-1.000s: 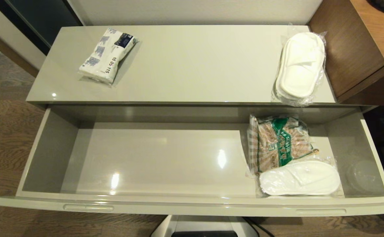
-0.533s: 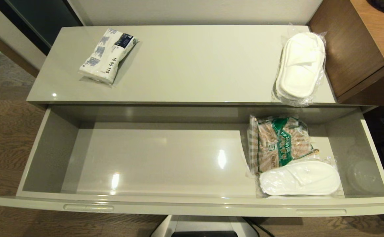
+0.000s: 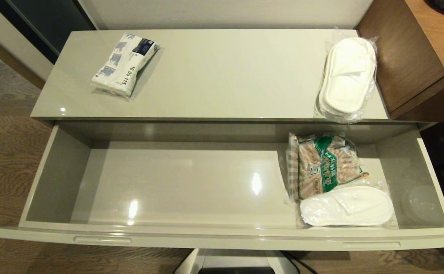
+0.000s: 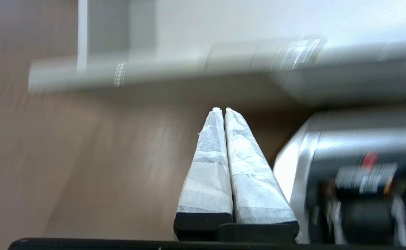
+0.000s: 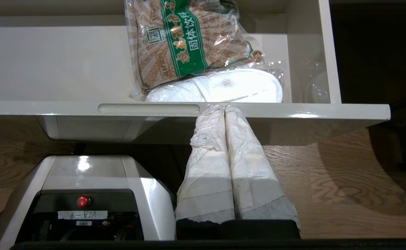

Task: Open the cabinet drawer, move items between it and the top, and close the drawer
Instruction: Pick up the disposable slippers on the table

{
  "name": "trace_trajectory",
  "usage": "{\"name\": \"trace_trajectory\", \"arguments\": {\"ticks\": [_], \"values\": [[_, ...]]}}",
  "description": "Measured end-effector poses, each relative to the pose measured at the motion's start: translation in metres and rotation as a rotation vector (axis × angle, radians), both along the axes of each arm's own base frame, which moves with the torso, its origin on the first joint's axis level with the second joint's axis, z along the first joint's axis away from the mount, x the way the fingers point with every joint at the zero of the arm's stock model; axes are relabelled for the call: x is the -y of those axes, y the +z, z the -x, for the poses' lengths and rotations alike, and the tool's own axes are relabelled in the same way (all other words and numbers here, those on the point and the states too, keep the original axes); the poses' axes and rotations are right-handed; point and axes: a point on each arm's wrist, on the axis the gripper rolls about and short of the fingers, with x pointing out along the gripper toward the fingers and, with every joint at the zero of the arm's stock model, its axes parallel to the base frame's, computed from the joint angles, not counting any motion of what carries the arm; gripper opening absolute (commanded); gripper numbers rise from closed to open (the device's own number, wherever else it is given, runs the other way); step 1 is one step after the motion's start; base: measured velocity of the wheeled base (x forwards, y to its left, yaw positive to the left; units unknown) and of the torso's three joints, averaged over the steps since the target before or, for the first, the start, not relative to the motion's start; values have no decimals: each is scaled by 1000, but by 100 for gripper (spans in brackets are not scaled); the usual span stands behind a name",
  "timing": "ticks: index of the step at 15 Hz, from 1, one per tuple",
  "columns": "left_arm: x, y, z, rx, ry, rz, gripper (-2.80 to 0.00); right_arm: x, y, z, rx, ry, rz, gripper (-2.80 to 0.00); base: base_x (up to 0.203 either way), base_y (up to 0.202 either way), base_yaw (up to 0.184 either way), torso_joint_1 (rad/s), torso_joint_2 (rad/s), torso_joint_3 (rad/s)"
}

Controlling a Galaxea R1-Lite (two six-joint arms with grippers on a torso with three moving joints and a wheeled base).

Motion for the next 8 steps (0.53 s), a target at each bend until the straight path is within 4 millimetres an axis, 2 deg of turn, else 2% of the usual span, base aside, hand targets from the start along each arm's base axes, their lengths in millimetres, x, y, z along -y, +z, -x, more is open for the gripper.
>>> {"name": "trace_trajectory", "arguments": {"ticks": [2,8], "values": [[0,0,-3,56,-10,28,-280,0,0,0,-1,0,0,-280,0,0,0,0,0,0],[0,-2,-3,47,-4,71,-280,0,0,0,-3,1,18,-280,0,0,0,0,0,0]]}}
